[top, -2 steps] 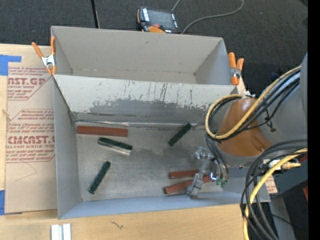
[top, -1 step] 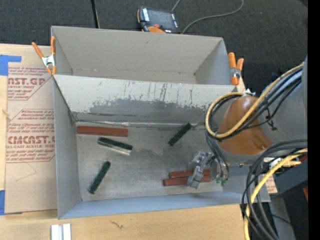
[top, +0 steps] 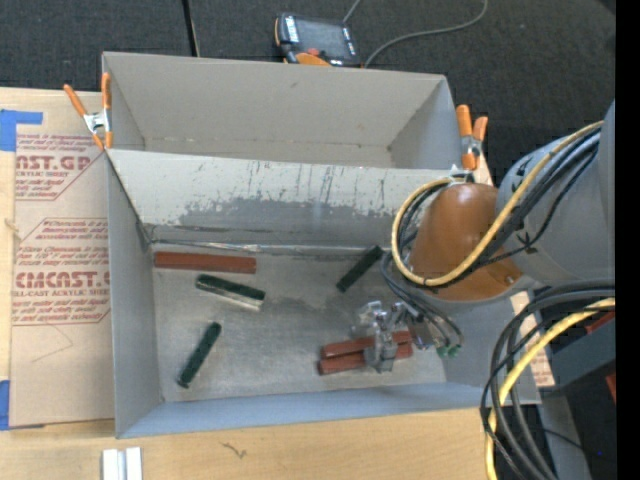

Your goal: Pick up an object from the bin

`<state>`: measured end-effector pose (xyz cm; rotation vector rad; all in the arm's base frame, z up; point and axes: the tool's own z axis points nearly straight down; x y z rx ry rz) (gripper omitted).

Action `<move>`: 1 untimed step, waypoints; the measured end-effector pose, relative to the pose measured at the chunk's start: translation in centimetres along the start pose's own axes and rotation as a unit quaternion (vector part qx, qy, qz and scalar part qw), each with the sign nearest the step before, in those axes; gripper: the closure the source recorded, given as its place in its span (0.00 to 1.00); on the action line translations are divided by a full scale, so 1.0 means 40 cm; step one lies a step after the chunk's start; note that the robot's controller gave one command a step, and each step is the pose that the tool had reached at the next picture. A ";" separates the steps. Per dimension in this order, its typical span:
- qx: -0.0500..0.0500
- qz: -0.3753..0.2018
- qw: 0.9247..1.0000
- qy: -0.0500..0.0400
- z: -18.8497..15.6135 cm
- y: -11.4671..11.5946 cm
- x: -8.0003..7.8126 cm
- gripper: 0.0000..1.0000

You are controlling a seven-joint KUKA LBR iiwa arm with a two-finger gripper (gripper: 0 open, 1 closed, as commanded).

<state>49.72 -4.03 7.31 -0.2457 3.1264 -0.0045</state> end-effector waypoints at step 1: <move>0.000 -0.012 1.000 0.001 0.001 0.001 -0.003 1.00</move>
Offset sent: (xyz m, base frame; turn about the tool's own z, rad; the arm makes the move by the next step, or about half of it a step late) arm -0.0008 0.0017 -0.0031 -0.0257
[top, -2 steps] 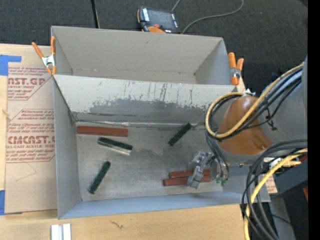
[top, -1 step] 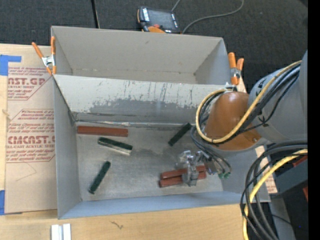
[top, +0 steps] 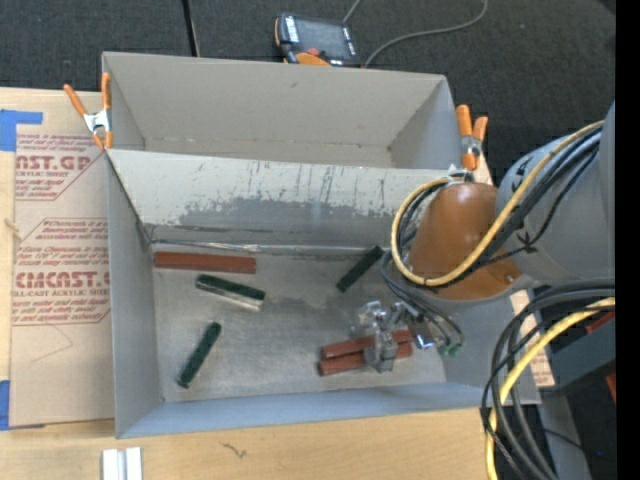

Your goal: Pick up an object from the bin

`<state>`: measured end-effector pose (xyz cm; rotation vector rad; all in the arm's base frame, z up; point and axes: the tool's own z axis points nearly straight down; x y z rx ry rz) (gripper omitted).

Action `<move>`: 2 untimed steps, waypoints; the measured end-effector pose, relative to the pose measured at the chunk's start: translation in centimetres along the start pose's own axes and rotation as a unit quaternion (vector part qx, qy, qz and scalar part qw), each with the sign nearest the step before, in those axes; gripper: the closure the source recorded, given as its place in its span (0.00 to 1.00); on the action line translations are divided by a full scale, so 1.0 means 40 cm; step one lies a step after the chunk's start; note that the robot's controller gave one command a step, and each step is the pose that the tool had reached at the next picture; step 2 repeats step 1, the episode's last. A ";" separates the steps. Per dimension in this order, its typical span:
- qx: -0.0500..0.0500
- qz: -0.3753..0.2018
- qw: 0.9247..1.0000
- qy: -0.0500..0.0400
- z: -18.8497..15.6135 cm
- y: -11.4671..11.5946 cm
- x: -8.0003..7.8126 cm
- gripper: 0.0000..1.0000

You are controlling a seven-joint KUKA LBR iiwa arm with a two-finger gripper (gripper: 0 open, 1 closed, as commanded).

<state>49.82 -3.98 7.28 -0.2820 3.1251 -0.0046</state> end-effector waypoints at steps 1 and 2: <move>-0.001 -0.060 0.998 -0.004 -0.378 0.084 -0.084 1.00; -0.001 -0.060 0.998 -0.004 -0.378 0.084 -0.084 1.00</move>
Offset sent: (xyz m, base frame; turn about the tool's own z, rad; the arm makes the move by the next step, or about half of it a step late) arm 0.0242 0.0379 0.1469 -0.1181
